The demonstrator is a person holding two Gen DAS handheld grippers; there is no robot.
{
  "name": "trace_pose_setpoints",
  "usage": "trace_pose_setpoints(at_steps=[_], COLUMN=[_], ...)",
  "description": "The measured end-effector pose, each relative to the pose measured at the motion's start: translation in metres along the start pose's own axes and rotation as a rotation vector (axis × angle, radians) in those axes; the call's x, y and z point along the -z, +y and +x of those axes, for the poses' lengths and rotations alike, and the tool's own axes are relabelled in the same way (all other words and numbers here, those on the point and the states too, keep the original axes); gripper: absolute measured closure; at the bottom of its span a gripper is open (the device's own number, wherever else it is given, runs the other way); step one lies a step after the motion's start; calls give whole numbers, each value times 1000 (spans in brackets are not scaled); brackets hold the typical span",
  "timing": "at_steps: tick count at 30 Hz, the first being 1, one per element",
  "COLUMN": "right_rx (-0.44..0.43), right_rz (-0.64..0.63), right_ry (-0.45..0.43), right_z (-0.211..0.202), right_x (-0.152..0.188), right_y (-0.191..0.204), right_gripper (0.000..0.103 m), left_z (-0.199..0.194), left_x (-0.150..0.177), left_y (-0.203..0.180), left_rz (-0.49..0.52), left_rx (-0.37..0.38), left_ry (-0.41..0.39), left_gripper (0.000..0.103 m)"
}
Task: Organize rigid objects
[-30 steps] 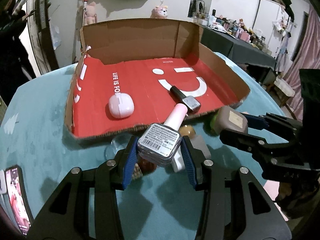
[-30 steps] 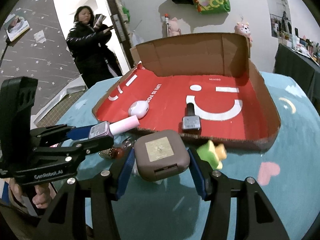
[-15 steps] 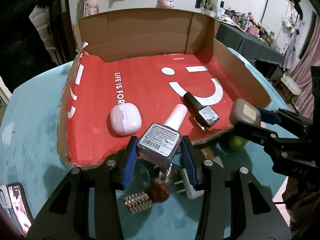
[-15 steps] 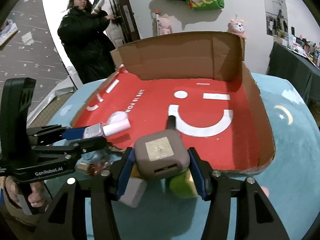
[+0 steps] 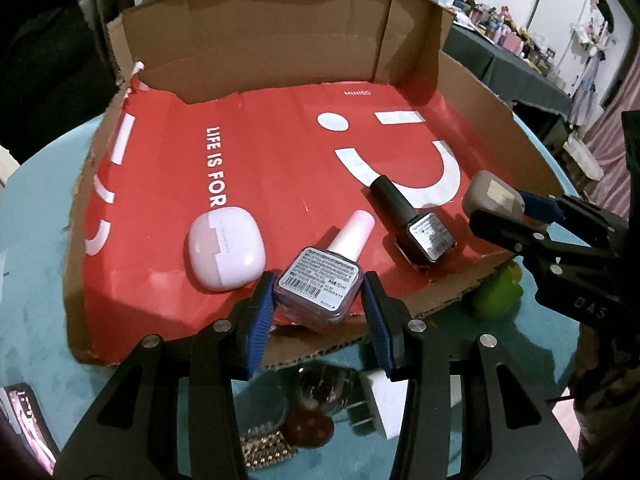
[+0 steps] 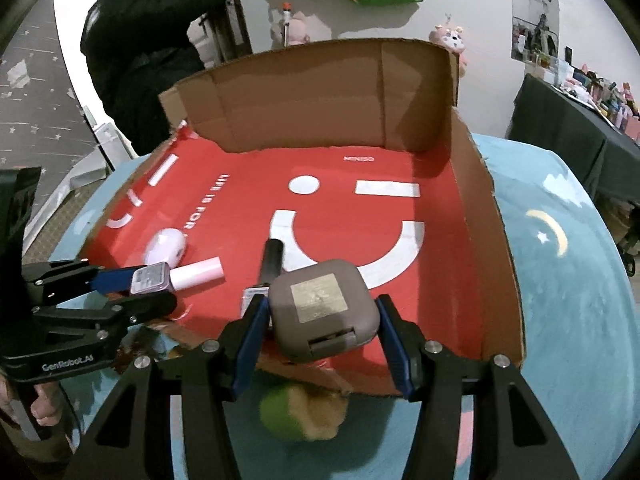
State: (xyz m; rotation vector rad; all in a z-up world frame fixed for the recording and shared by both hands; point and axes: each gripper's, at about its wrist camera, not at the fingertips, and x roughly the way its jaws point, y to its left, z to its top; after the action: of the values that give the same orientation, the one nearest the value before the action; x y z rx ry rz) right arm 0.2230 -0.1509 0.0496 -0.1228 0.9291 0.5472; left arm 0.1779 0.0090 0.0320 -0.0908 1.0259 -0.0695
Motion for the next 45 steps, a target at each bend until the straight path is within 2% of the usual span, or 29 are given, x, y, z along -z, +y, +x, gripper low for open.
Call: trace_pose_setpoints(at_steps=[9,25,45], right_rx=[53,57,39], right_rz=[-26,-1,46], right_ry=[25,52,66], right_z=[20,47,60], right_x=[-6,-16,-30], right_y=[-3,-9,-14], right_gripper=[46,46,46], left_z=[22,34,57], left_x=[-8,-25,-66], left_y=[5,26,14], left_rz=[-18,-42,-27], left_rx=[4,-66,-97], left_ry=[32,18,36], left_gripper=[62,62,62])
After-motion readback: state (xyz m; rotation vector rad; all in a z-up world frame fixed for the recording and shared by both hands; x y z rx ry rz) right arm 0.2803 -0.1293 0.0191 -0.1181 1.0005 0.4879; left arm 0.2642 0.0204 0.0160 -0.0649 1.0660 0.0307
